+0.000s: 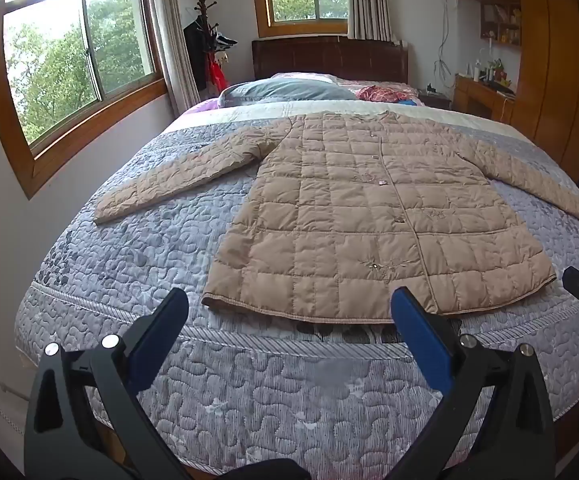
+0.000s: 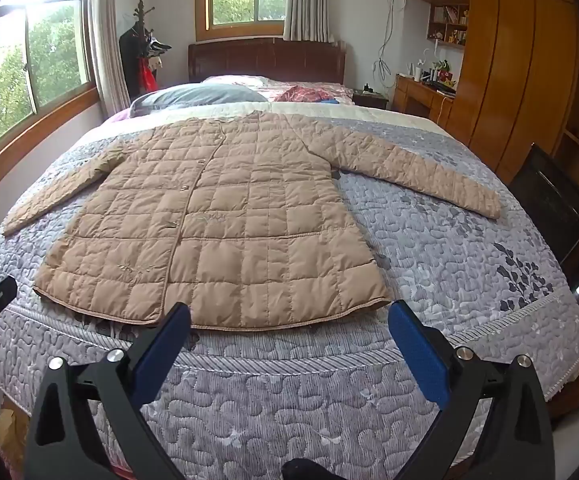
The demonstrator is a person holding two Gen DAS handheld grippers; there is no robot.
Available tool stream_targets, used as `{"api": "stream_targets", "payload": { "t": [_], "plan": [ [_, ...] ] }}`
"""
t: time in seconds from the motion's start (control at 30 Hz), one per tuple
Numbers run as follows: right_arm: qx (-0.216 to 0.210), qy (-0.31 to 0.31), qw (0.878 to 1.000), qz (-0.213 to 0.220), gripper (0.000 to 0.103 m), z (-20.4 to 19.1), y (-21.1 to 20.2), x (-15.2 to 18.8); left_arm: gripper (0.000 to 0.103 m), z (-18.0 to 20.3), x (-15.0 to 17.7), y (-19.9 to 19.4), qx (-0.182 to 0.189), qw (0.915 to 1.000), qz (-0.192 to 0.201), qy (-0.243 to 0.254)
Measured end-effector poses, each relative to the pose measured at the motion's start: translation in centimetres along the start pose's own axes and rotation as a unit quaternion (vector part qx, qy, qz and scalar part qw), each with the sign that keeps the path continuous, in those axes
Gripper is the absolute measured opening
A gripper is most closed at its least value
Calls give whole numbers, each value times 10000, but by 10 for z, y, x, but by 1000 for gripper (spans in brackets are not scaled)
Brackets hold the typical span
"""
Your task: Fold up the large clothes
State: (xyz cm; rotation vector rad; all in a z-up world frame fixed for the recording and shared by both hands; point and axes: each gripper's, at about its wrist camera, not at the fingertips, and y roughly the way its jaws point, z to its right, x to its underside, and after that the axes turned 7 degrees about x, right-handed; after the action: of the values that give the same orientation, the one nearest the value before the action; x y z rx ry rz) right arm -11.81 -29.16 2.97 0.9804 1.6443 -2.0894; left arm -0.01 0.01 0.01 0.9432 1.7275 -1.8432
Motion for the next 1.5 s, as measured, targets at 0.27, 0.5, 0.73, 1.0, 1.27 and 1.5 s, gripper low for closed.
{"api": "stream_targets", "payload": {
  "t": [0.27,0.5,0.73,1.0,1.27,1.5],
  "plan": [
    [-10,8,10000,-21,99,0,0,0,100,1,0,1,6,10000,-18,-5],
    [-13,4,10000,-24,99,-1,1,0,100,0,0,-3,1,10000,15,-7],
    [-14,8,10000,-33,99,-1,2,1,100,0,0,0,3,10000,4,-7],
    [-16,6,10000,-36,99,0,2,0,100,-2,-1,0,3,10000,0,-6],
    [-16,12,10000,-26,99,-2,2,2,100,-1,-1,-1,5,10000,8,2],
    [-14,-2,10000,-3,99,-5,2,3,100,-1,-2,-1,-3,10000,13,3]
  ]
}}
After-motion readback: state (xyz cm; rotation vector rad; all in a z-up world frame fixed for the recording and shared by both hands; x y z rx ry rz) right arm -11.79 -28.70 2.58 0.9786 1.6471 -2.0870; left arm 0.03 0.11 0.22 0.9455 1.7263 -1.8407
